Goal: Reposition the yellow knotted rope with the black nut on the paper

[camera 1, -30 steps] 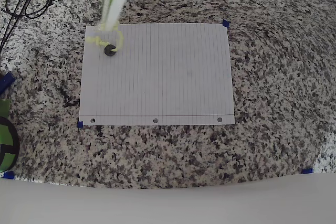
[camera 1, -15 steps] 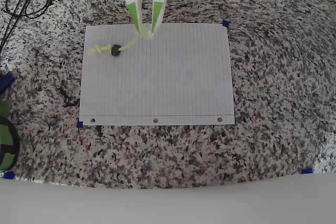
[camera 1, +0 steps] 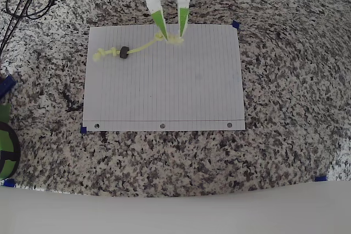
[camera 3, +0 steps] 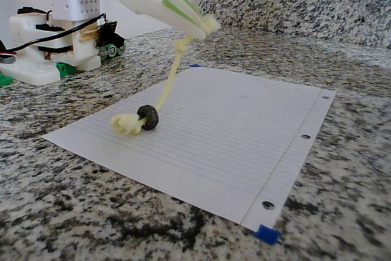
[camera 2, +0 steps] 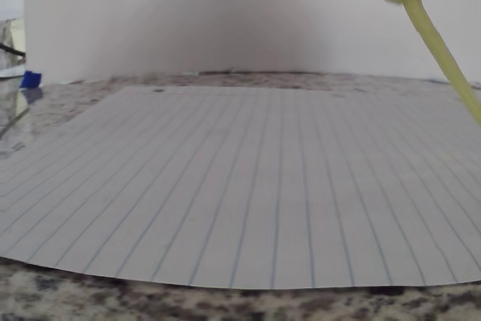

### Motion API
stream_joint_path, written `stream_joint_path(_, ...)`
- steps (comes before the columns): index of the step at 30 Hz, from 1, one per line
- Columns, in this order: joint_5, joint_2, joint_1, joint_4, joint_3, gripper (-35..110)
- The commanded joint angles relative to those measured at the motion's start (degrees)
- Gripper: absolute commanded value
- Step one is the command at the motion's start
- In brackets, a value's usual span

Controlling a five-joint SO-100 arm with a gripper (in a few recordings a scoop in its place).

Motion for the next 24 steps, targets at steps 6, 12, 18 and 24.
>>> stream_joint_path(6,4.57,2.29,-2.55,-0.44,1.41,0)
stream_joint_path(12,5.80,2.29,-4.04,-1.05,1.49,7)
stream_joint_path(18,5.45,2.37,-4.13,-1.32,1.49,56)
stream_joint_path(24,5.27,2.72,-4.57,-1.41,1.41,67)
